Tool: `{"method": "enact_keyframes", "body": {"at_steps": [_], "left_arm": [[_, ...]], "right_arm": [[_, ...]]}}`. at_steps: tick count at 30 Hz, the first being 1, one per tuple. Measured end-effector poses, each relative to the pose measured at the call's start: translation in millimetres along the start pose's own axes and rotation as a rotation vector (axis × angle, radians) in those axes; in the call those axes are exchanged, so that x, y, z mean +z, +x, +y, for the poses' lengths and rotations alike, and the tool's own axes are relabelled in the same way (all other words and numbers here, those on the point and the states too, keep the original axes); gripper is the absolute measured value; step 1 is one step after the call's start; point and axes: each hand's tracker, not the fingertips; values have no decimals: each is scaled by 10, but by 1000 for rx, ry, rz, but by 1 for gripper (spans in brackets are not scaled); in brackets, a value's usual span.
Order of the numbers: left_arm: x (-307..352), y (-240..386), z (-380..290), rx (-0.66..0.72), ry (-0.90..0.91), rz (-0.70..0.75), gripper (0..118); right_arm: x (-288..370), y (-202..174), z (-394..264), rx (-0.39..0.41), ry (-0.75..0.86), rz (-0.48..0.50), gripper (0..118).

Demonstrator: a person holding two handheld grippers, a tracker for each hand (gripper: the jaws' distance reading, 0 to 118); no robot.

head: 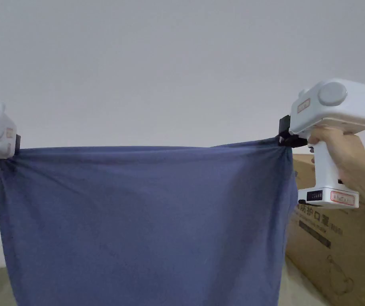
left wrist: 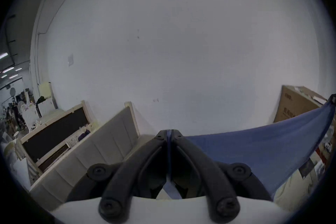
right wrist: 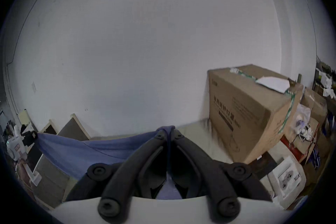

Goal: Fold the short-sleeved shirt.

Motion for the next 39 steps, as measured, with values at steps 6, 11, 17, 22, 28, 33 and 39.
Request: {"method": "enact_keyframes", "body": {"at_steps": [6,11,17,22,28,33,39], "left_arm": [[34,-7,144,-7,99,36,1],[-217,26,-226,-29,29,45,1],[-775,237,-1493,-50,-164,24,1],[-1182,545,-2728,-101,-374,5,1],[-1538,694,-3992,-112,-601,7,1],[-1526,552,-4465,-99,-625,0,1],[-940,268,-4531,-72,-582,-36,1]], "right_arm": [[54,-154,297,-19,85,9,1],[-191,-113,30,-1,23,22,1],[-1018,96,-1059,22,-216,-31,1],[-1814,328,-2253,9,-439,-96,1],[-2408,631,-3533,-14,-665,-143,1],[-2519,892,-4028,-18,-713,-145,1],[-1940,948,-4182,-26,-696,-122,1]]}}
